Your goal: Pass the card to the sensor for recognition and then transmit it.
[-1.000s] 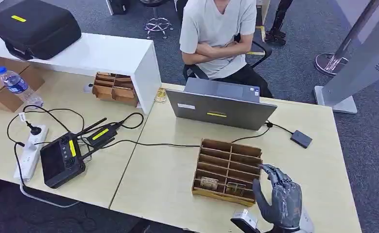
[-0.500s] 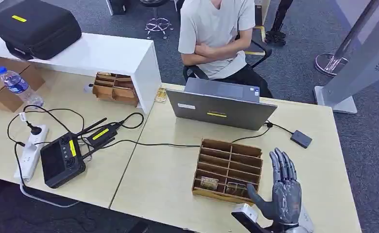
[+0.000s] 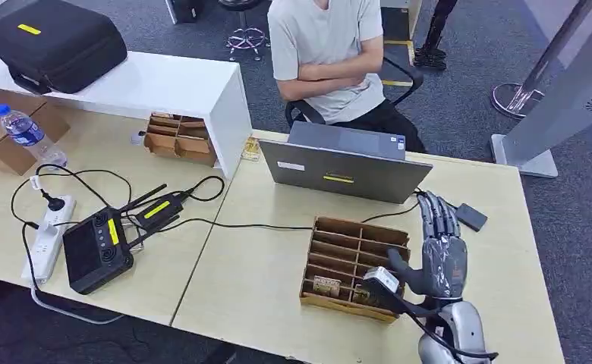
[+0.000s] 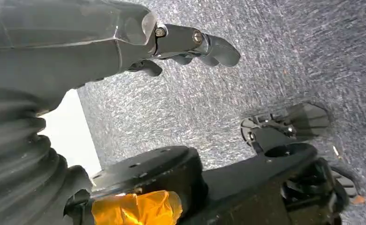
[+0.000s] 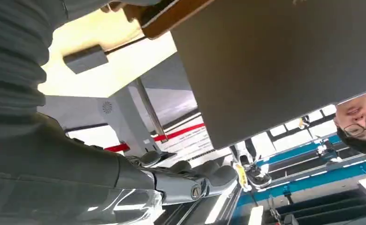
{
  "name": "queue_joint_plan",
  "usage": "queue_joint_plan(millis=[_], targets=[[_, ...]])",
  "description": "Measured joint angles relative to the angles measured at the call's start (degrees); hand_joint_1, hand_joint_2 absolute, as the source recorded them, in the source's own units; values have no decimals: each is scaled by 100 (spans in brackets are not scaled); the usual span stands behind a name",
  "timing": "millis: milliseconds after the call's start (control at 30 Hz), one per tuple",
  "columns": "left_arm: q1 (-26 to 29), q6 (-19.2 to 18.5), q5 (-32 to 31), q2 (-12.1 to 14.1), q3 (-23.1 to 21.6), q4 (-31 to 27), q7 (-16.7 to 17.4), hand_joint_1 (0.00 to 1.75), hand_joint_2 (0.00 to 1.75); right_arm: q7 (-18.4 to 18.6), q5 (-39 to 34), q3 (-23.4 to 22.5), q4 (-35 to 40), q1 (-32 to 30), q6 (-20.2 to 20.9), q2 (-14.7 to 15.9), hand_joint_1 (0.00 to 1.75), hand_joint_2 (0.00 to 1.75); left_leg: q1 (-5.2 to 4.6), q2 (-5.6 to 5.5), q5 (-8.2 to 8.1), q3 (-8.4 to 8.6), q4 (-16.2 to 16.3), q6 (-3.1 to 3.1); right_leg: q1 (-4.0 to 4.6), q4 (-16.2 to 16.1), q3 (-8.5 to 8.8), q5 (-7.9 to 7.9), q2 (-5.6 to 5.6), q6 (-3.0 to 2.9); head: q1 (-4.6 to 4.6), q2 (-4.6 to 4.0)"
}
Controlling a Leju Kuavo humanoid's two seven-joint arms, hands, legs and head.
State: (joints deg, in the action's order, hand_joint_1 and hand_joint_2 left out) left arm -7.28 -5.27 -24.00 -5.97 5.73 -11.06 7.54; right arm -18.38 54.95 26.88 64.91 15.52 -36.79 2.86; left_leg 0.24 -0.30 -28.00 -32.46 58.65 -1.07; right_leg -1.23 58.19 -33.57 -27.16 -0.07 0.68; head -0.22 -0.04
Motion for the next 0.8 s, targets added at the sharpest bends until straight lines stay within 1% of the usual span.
queue_joint_plan(millis=[267,800], targets=[[-35,-13,-11,-42,0,2,-50,0,175,164,-81,245,-242,292,-7,0,0,175,0,1,0,0,0,0,0,-1,-2,0,2,0,0,0],[-55,-17,-15,-50,0,0,-98,0,175,264,-79,380,-266,258,-11,20,0,175,0,2,0,1,0,0,0,-1,-2,0,2,0,0,0]])
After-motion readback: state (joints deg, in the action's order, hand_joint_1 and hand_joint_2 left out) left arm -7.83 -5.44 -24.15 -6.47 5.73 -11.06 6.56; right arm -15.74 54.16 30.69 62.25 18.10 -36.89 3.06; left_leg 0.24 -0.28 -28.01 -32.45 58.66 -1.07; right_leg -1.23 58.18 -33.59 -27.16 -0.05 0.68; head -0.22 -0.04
